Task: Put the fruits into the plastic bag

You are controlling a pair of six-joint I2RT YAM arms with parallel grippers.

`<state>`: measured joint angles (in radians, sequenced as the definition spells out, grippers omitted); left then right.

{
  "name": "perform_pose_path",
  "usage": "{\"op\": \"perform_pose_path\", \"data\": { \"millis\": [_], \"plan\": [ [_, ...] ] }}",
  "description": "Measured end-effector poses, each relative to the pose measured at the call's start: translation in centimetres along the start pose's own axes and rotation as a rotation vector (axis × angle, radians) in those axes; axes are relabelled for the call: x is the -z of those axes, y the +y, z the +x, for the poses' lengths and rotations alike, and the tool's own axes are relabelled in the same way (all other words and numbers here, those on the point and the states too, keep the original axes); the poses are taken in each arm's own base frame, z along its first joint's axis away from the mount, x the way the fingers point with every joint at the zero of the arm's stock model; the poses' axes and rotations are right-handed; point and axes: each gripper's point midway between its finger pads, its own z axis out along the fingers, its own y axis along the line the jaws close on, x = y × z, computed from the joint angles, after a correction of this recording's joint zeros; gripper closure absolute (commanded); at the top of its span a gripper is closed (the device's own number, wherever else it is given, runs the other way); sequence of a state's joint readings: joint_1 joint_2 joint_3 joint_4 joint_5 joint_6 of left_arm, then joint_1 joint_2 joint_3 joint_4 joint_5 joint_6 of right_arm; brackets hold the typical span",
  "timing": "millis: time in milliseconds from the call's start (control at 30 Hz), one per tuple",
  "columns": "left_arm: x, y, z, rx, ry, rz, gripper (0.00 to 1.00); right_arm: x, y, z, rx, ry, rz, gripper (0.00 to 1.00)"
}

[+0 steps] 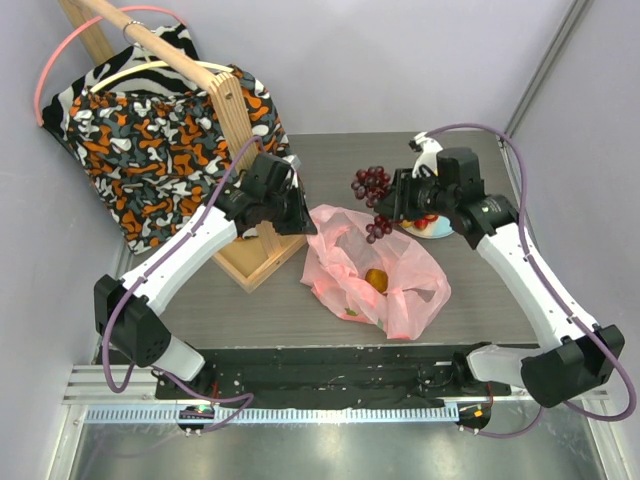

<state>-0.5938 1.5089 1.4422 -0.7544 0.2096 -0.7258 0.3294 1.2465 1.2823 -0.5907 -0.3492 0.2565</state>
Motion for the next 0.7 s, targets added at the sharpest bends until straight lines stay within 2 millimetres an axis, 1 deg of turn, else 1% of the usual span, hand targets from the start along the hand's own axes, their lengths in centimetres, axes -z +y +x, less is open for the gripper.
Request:
{"op": "perform_pose_path", "data": {
  "millis": [133, 300, 433, 533, 700],
  "plan": [
    [0.0, 0.1, 0.1, 0.001, 0.004, -0.002, 1.0, -0.2, 1.5, 2.3, 0.038, 0.042, -0.013, 0.85],
    [0.0, 0.1, 0.1, 0.001, 0.005, -0.002, 1.0, -0.6, 3.3, 5.2, 0.14, 0.109, -0.013, 0.85],
    [0.2, 0.2, 0.3, 0.001, 0.008, -0.001, 1.0, -0.9, 4.0, 7.0, 0.208, 0.162, 0.009, 0.85],
    [0.3, 0.2, 0.5, 0.002, 0.008, -0.002, 1.0, -1.4, 3.7, 7.9, 0.235, 0.193, 0.042, 0.85],
    [0.7, 0.5, 0.9, 0.004, 0.01, -0.005, 1.0, -2.5, 1.9, 9.3, 0.263, 0.241, 0.128, 0.85]
  ]
}}
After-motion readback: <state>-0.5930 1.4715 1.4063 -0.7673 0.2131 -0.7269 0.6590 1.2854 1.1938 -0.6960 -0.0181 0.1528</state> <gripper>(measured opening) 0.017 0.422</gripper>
